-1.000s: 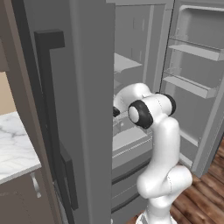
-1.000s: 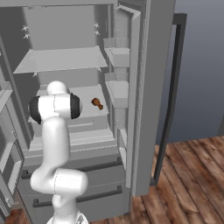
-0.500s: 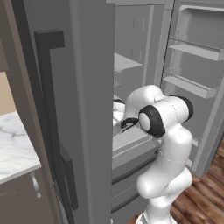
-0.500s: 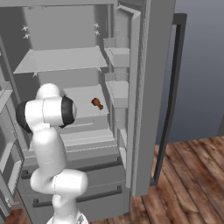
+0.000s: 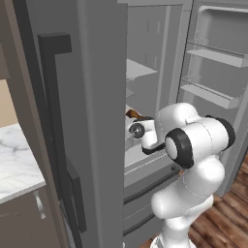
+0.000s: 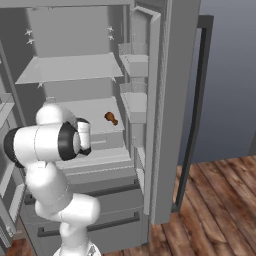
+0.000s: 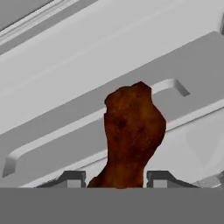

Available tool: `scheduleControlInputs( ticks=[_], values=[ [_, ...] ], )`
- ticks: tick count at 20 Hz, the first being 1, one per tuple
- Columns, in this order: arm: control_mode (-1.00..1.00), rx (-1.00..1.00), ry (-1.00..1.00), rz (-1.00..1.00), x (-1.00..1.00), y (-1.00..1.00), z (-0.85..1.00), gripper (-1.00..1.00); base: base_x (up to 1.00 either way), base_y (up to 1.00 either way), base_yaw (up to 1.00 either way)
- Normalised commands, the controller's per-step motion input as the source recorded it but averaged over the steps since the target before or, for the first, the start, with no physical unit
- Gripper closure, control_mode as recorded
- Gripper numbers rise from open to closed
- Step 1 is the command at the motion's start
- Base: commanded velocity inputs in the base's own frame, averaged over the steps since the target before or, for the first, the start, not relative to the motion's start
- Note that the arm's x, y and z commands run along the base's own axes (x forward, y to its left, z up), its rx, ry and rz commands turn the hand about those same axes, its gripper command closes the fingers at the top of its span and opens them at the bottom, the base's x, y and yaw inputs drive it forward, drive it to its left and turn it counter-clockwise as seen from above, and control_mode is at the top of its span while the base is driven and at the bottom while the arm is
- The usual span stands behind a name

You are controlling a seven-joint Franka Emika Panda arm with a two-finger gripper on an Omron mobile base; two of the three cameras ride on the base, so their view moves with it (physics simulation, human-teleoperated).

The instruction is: Gather the carrot and cucumber from the fridge and place them on a tray on the dining counter. Then gather the chicken drumsticks from the fridge and place them on the other tray.

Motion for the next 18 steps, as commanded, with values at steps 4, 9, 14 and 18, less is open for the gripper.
scheduleControlInputs(
  ticks=[4, 9, 14, 18],
  values=[
    [-1.00, 0.02, 0.03, 0.00, -0.44, -0.07, 0.66, 1.00, 0.00, 0.00, 0.00],
    [-1.00, 0.00, 0.02, 0.00, -0.55, 0.00, 0.72, 1.00, 0.00, 0.00, 0.00],
    [-1.00, 0.00, 0.03, 0.00, -0.44, 0.00, 0.81, 1.00, 0.00, 0.00, 0.00],
    [-1.00, 0.00, 0.17, -0.03, -0.33, -0.01, 0.85, 1.00, 0.00, 0.00, 0.00]
  ],
)
